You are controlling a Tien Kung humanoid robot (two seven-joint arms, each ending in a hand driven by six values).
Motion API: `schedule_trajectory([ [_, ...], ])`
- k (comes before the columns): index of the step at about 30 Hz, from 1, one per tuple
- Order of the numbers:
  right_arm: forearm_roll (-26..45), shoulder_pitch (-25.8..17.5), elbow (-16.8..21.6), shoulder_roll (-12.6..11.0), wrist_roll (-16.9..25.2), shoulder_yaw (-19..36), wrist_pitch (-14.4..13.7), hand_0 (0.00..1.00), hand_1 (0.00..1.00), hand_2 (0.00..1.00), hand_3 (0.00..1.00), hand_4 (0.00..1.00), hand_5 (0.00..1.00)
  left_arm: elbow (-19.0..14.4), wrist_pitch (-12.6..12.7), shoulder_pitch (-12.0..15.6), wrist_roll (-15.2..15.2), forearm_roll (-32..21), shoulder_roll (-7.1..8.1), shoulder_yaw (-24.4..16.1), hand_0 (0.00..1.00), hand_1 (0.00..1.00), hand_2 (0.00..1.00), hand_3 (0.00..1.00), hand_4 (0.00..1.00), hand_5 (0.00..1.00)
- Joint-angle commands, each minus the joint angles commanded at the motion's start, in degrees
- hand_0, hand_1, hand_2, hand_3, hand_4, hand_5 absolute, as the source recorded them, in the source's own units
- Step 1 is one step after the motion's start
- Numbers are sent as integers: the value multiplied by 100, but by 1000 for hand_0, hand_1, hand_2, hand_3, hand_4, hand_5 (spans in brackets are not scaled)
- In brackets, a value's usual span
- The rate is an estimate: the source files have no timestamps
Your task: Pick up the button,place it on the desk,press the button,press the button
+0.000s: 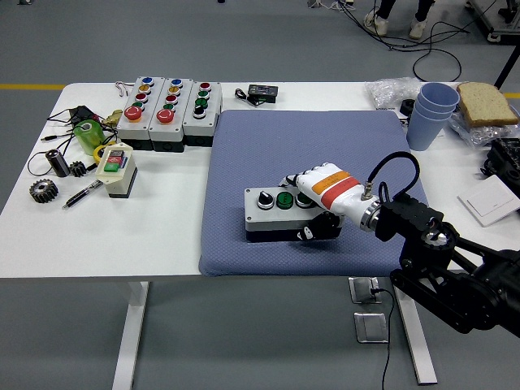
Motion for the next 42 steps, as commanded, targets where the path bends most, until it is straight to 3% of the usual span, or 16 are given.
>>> schedule_trajectory([
  [4,-58,-35,52,-25,-103,62,127,352,294,486,616,938,229,0,-6,3,9,54,-3,-41,625,657,677,591,343,644],
  [5,-64,-40,60,-27,-121,71,158,582,457,603,771,974,255,0,-7,4,10,59,-4,-49,625,657,677,592,343,642],
  [10,-49,-67,99,-48,-190,105,388,582,457,603,771,974,255,0,-8,5,10,74,-5,-64,625,657,677,592,343,642],
  [11,-31,-76,113,-54,-200,114,419,857,664,802,917,991,276,0,-8,6,11,78,-5,-68,624,657,678,592,344,644],
  [16,193,-184,292,-109,-277,249,655,857,664,802,917,991,276,0,-8,10,14,97,-9,-84,624,657,678,592,344,644],
  [17,221,-198,315,-115,-290,268,684,956,843,957,998,998,291,0,-8,11,14,97,-10,-85,625,658,679,593,343,646],
  [28,587,-551,1062,-331,-352,855,732,988,879,982,998,998,292,0,-19,30,34,196,-17,-150,625,658,679,592,344,648],
  [29,593,-615,1155,-367,-376,934,683,952,831,959,998,998,296,0,-18,31,34,197,-18,-152,625,658,679,592,343,648],
  [34,435,-943,1731,-598,-485,1406,388,952,831,959,998,998,296,0,-17,44,35,210,-18,-174,625,658,679,592,343,648],
  [35,395,-990,1831,-652,-478,1473,338,593,365,576,839,998,296,0,-19,45,38,231,-18,-188,625,658,680,592,343,648],
  [40,353,-1185,2179,-1019,-216,1573,-105,593,365,576,839,998,296,0,-24,44,38,233,-16,-168,625,658,680,592,343,648],
  [41,367,-1199,2197,-1045,-204,1568,-123,214,19,273,697,987,305,0,-24,43,37,229,-15,-164,625,659,680,593,343,650],
  [42,411,-1239,2248,-1122,-178,1549,-162,214,19,273,697,987,305,0,-22,43,33,215,-13,-149,625,659,680,593,343,650],
])
